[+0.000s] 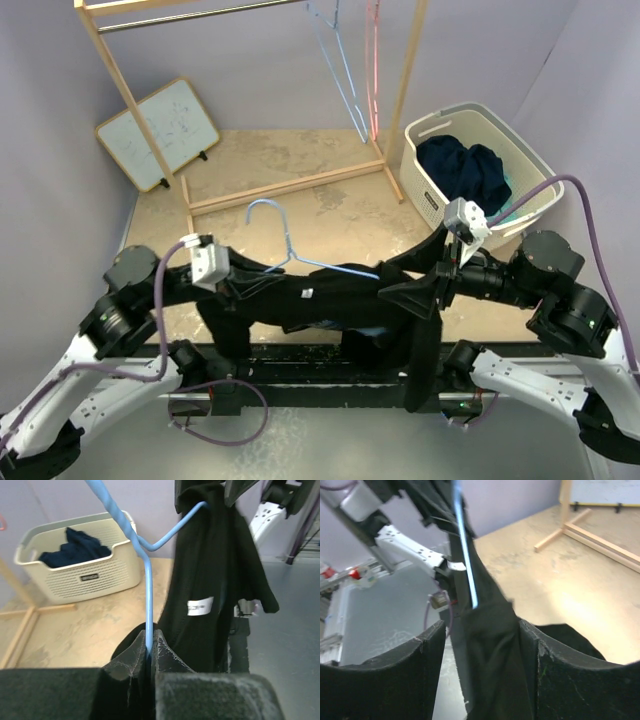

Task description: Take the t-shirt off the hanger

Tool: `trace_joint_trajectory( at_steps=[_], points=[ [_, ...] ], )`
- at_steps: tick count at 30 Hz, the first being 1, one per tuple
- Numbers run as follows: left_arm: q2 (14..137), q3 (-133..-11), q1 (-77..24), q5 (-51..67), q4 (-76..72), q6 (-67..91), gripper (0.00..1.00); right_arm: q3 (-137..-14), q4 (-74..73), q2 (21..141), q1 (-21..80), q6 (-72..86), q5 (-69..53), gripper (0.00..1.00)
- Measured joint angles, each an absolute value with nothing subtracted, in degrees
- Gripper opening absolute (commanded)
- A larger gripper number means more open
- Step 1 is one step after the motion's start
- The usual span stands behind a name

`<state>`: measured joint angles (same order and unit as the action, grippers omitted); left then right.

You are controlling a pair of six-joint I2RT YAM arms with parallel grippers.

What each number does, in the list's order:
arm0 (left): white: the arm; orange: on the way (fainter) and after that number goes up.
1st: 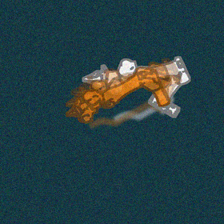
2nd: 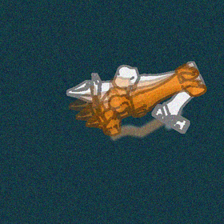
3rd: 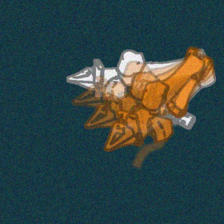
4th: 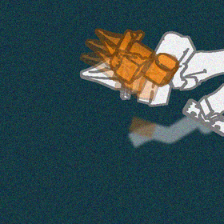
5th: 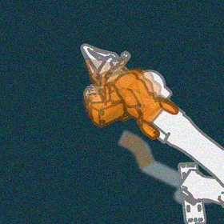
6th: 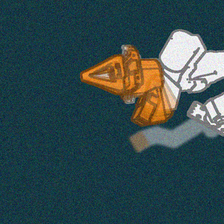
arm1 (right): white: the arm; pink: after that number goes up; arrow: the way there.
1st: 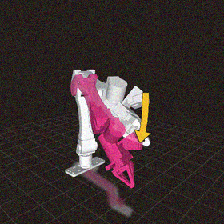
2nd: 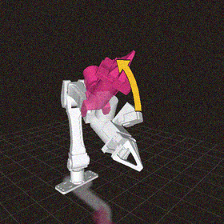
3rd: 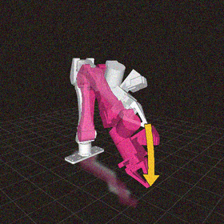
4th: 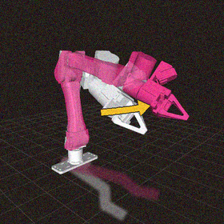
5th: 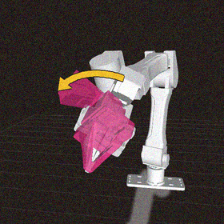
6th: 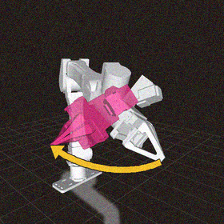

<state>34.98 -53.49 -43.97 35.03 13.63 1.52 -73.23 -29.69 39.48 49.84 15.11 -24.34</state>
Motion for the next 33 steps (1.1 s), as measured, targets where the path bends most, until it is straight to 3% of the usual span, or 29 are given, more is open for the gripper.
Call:
trace_joint_trajectory(
  at_steps=[5, 9, 26, 27, 28, 33],
  points=[
    [28.2, -56.3, -43.6, 29.8, 22.6, -0.4, 0.00, -73.3, -34.0, 38.4, 49.8, 13.7, -19.6, 0.73],
    [27.2, -59.0, -43.6, 27.8, 25.6, -1.3, 0.00, -73.6, -34.5, 37.8, 49.8, 13.2, -18.2, 0.74],
    [26.0, -59.0, -43.6, 25.8, 28.9, -1.2, 0.00, -68.5, -32.8, 40.8, 49.8, 10.8, -15.5, 0.69],
    [25.8, -59.0, -43.6, 25.6, 28.9, -1.2, 0.00, -68.2, -32.8, 40.8, 49.8, 10.8, -15.6, 0.67],
    [25.6, -59.0, -43.6, 25.3, 29.0, -1.2, 0.00, -67.8, -32.8, 40.8, 49.8, 10.7, -15.9, 0.58],
    [25.5, -59.0, -43.6, 24.5, 29.1, -1.2, 0.00, -66.8, -33.3, 40.4, 49.8, 10.0, -16.4, 0.01]
  ],
)
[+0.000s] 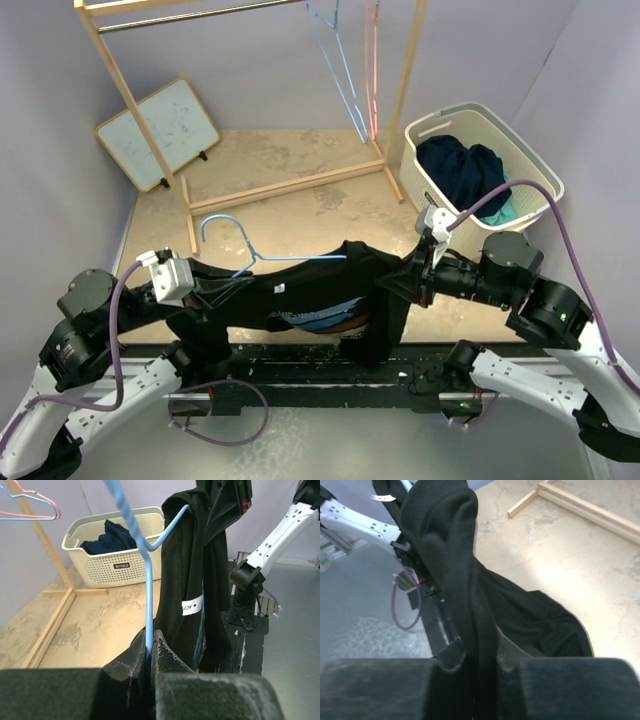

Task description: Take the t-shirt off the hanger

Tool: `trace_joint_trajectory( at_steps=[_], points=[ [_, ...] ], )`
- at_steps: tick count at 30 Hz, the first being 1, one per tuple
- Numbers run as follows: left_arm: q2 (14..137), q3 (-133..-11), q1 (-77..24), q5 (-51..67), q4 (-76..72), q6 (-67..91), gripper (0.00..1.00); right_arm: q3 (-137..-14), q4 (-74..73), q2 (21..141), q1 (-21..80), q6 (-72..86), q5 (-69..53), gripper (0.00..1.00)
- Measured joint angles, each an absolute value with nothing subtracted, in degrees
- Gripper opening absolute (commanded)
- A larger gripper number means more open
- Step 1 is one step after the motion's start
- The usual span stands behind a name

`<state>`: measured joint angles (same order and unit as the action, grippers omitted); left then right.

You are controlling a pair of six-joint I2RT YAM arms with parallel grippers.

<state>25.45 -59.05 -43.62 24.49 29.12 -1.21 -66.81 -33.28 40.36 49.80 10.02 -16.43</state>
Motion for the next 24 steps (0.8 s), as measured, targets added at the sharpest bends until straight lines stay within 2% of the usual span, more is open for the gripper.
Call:
trace_joint_trajectory(
  at_steps=[7, 16, 22, 23, 24],
  points=[
    [24.3, -59.6, -43.6, 21.3, 32.2, -1.7, 0.00, -66.7, -35.9, 39.0, 49.9, 11.4, -11.6, 0.00],
    [16.5, -60.1, -43.6, 13.8, 34.9, -1.6, 0.00, -67.5, -41.1, 38.3, 50.3, 17.7, 9.8, 0.00],
    [14.9, -60.2, -44.1, 10.2, 34.7, -1.1, 0.00, -67.6, -41.7, 42.1, 50.7, 19.8, 12.1, 0.00],
    [14.9, -60.0, -44.2, 9.8, 34.4, -0.8, 0.00, -67.6, -41.7, 42.6, 50.7, 19.8, 11.6, 0.08],
    [15.0, -59.6, -44.2, 9.6, 33.7, -0.6, 0.00, -67.6, -41.7, 43.2, 50.7, 19.7, 10.4, 0.21]
  ],
)
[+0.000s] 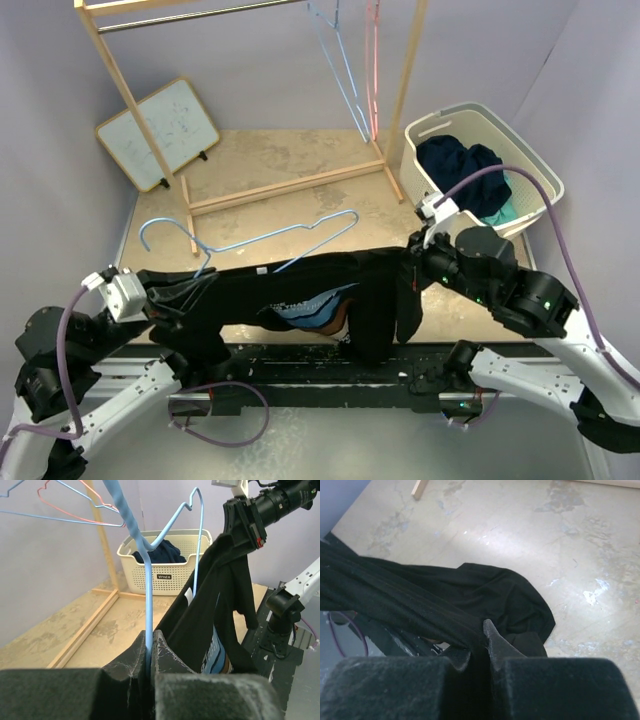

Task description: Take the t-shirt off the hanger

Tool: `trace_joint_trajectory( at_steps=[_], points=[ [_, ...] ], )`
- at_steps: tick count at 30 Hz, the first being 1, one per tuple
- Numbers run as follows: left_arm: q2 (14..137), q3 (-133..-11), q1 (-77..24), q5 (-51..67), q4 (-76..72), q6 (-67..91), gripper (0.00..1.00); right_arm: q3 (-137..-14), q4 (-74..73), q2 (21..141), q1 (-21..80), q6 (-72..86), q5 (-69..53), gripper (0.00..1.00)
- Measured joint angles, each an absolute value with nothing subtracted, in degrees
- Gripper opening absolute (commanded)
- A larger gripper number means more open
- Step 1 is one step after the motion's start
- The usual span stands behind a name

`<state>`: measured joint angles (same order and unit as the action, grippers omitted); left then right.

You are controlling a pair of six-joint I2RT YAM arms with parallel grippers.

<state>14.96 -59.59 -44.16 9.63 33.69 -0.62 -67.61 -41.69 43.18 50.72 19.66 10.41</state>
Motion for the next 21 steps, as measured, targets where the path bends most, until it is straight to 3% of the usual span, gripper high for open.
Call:
trace_joint_trajectory(
  at_steps=[2, 3, 12, 21],
  points=[
    [15.5, -58.4, -44.2, 9.2, 31.8, -0.1, 0.00, -67.6, -41.5, 44.1, 50.7, 18.9, 7.6, 0.42],
    [16.3, -57.9, -44.2, 9.0, 30.9, -0.1, 0.00, -67.6, -41.2, 44.5, 50.6, 18.3, 5.8, 0.46],
    [32.1, -56.1, -44.2, 10.0, 24.7, -2.8, 0.00, -76.3, -42.4, 43.9, 50.2, 14.1, -1.8, 0.51],
    [32.6, -55.8, -44.2, 23.9, 24.9, -4.3, 0.00, -83.6, -44.3, 42.5, 50.1, 10.7, -3.1, 0.51]
  ],
)
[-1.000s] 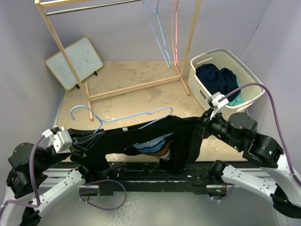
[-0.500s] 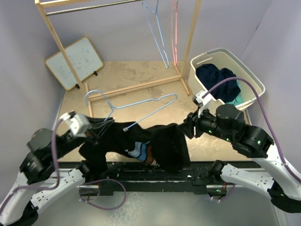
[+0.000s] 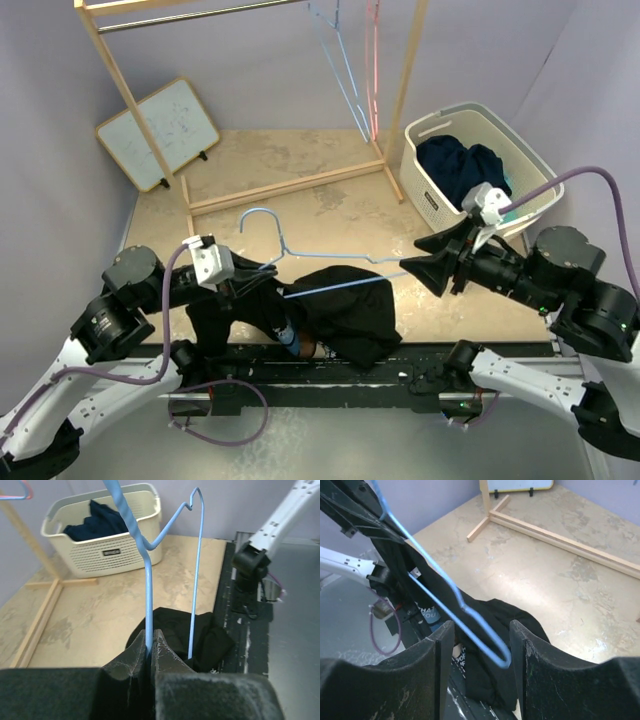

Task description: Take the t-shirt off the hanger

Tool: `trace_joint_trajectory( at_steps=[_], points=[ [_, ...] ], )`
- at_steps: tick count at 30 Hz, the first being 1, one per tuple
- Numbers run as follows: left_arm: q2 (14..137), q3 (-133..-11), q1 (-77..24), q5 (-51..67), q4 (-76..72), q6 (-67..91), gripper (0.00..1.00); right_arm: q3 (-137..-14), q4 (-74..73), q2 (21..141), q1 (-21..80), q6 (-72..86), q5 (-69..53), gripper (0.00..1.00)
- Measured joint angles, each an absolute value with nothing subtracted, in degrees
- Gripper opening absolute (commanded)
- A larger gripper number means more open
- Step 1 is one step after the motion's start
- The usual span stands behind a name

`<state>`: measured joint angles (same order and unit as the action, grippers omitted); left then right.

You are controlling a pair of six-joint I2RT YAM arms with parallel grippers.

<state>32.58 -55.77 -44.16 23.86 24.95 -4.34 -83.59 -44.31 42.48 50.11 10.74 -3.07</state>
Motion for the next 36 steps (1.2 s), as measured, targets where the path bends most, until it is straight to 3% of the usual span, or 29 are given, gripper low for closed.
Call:
trace_joint_trajectory(
  at_steps=[9, 36],
  points=[
    [34.1, -56.2, -44.2, 33.9, 25.3, -3.9, 0.00, -82.1, -43.8, 47.2, 50.1, 8.6, -7.2, 0.52],
    [35.5, -56.2, -44.2, 36.4, 22.5, -2.1, 0.00, -75.9, -38.1, 43.5, 50.0, 9.5, -25.2, 0.50]
  ],
)
